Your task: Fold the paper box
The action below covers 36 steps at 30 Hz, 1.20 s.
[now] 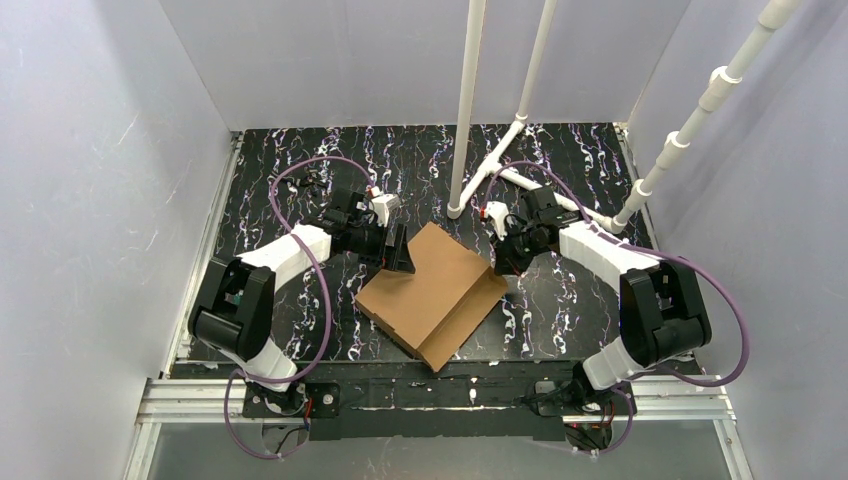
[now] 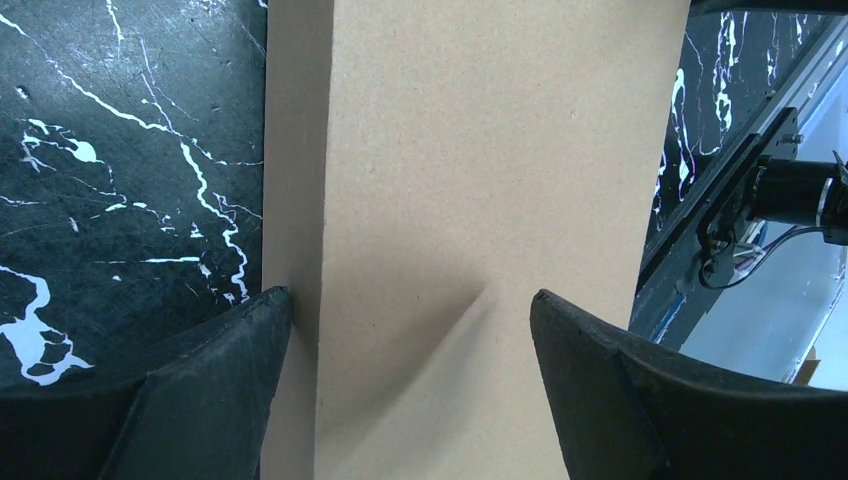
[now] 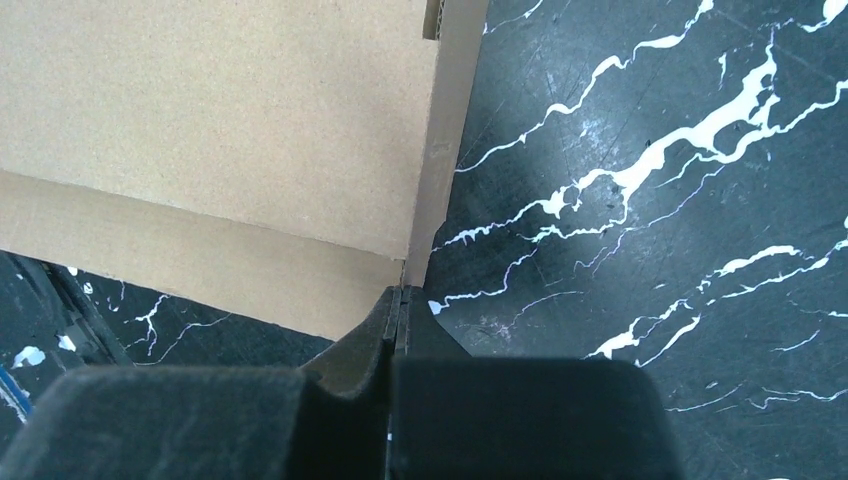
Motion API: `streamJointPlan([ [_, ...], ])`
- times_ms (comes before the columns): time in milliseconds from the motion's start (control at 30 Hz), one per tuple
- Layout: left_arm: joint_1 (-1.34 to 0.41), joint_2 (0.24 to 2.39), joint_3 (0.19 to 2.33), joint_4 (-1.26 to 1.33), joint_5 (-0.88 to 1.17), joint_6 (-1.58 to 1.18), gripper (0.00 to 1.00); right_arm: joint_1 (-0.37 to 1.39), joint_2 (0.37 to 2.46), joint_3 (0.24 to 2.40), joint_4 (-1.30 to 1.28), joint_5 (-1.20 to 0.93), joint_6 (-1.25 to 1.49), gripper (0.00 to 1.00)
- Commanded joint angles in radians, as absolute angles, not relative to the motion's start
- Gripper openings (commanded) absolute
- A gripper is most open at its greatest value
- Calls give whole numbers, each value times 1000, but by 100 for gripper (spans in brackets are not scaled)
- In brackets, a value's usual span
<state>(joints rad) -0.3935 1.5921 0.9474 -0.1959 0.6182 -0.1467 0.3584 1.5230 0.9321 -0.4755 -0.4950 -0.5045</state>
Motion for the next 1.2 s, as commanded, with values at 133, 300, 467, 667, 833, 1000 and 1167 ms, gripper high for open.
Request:
streamJointPlan([
  [133, -393, 1611, 989, -227, 679, -127, 82, 408, 1557, 1013, -491, -476, -517, 1],
  [300, -393, 1629, 999, -249, 655, -116, 77, 410, 1563, 1035, -488, -442, -518, 1],
  [467, -393, 1661, 1026, -271, 651, -107, 69, 411, 1579, 1079, -520, -445, -559, 1],
  [667, -397, 1670, 1033, -271, 662, -108, 68, 434, 1644, 1142, -553, -451, -593, 1],
  [833, -399, 1671, 1027, -272, 647, -118, 68, 442, 1669, 1145, -546, -437, -586, 2],
  [1000, -400, 1666, 1026, -282, 598, -135, 68, 414, 1586, 1071, -509, -418, -566, 40],
  [1167, -396, 1652, 1025, -284, 594, -142, 68, 306, 1469, 1000, -499, -484, -588, 65],
])
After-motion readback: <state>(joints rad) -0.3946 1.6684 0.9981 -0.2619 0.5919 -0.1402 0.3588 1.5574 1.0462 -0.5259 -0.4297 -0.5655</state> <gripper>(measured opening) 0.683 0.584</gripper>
